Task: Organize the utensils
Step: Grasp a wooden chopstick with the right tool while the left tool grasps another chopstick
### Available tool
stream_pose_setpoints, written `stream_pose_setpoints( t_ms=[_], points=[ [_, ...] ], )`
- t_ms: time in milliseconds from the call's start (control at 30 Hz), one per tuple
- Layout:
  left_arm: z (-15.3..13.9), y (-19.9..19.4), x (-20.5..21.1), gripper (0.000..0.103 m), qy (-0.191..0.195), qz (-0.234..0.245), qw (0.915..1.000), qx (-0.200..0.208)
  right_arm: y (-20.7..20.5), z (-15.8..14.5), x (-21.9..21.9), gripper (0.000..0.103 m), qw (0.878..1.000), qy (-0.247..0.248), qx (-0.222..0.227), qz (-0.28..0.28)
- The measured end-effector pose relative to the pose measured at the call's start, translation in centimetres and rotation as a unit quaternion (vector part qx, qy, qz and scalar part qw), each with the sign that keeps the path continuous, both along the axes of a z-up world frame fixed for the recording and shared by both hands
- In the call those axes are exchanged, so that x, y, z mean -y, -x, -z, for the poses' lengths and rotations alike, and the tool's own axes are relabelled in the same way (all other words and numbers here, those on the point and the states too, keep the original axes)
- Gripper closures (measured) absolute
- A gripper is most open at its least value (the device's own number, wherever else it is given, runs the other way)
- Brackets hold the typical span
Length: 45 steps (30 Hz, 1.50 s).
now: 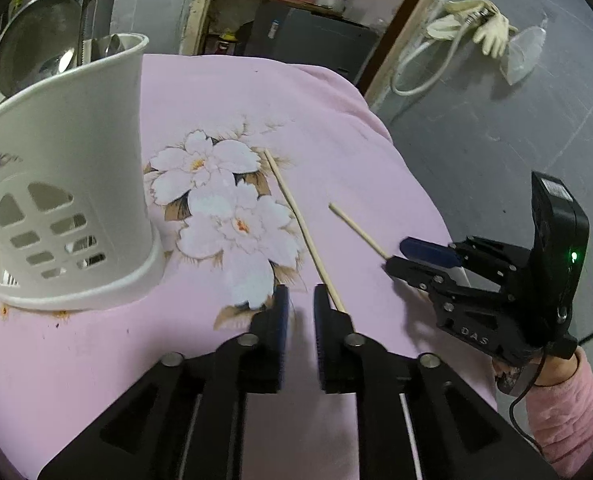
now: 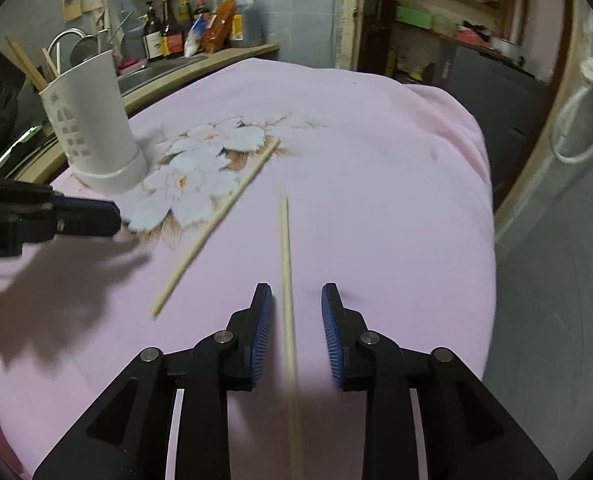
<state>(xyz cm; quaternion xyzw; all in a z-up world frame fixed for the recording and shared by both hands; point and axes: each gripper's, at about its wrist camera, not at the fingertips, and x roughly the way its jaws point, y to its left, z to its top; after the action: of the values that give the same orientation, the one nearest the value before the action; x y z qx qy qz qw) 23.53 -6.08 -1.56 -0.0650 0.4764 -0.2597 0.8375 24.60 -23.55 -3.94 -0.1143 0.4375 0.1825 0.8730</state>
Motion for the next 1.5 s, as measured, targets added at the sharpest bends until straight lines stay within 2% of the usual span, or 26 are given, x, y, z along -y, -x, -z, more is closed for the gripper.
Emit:
stream_pose_setpoints(
  t_ms=[133,233,333,400,533,667,900,1000,1100,1133,1200,1333,1400,1433,1500],
  points=[
    [0.6,-1.9,0.9,0.087,0.016,-0.012,0.9995,-0.025,-2.6,0.3,-1.0,0.080,1.000,0.004,-0.016,-0.021],
    [0.6,-2.5,1.4,0.087,0.009,-0.017,0.9995,-0.026,-3.7,0.6,-1.5,0.081,0.999,0.004,-0.028,-0.045],
    [0.4,-2.9,2.0,0.087,-0.002,-0.016,0.9996,-0.023,-3.5,0.9,-2.1,0.096,0.998,0.031,-0.010,-0.052],
    [0.5,-3.1,2.4,0.087,-0.004,-0.012,0.9997,-0.022,-3.0,1.0,-1.8,0.099,0.998,0.035,0.000,-0.056],
    [0.6,-4.1,3.9,0.087,-0.010,-0.005,0.9998,-0.015,-2.6,0.5,0.2,0.102,0.999,0.005,0.006,-0.033],
    [1.3,-5.6,5.7,0.087,-0.028,0.006,0.9993,-0.023,-2.3,-0.1,1.8,0.102,1.000,-0.006,0.010,-0.015],
    [2.8,-8.4,6.7,0.087,-0.065,-0.004,0.9965,-0.052,-1.7,-0.5,2.7,0.100,1.000,0.001,-0.016,-0.012],
    [3.7,-9.0,6.6,0.088,-0.060,-0.009,0.9957,-0.071,-1.3,-0.6,2.6,0.096,0.999,0.013,-0.028,-0.015],
    [3.8,-9.0,6.5,0.090,-0.058,-0.014,0.9960,-0.066,-1.1,-0.4,2.3,0.091,0.998,0.029,-0.044,-0.022],
    [3.8,-9.1,6.7,0.096,-0.062,-0.014,0.9959,-0.063,-1.2,-0.3,2.1,0.090,0.998,0.033,-0.048,-0.023],
    [3.8,-8.8,6.8,0.098,-0.065,-0.012,0.9959,-0.061,-1.5,-0.1,2.1,0.088,0.997,0.032,-0.059,-0.021],
    [3.8,-8.0,6.2,0.101,-0.044,-0.009,0.9967,-0.068,-1.2,0.0,1.8,0.089,0.997,0.042,-0.058,-0.008],
    [3.5,-7.5,5.8,0.101,-0.038,-0.007,0.9974,-0.061,-0.9,0.0,1.5,0.092,0.997,0.049,-0.051,0.005],
    [3.3,-7.1,5.6,0.101,-0.032,-0.008,0.9980,-0.054,-0.9,-0.2,1.5,0.097,0.998,0.046,-0.049,0.013],
    [2.6,-6.3,5.3,0.101,-0.023,-0.006,0.9989,-0.041,-0.6,-0.6,1.9,0.100,0.998,0.029,-0.039,0.029]
  ],
)
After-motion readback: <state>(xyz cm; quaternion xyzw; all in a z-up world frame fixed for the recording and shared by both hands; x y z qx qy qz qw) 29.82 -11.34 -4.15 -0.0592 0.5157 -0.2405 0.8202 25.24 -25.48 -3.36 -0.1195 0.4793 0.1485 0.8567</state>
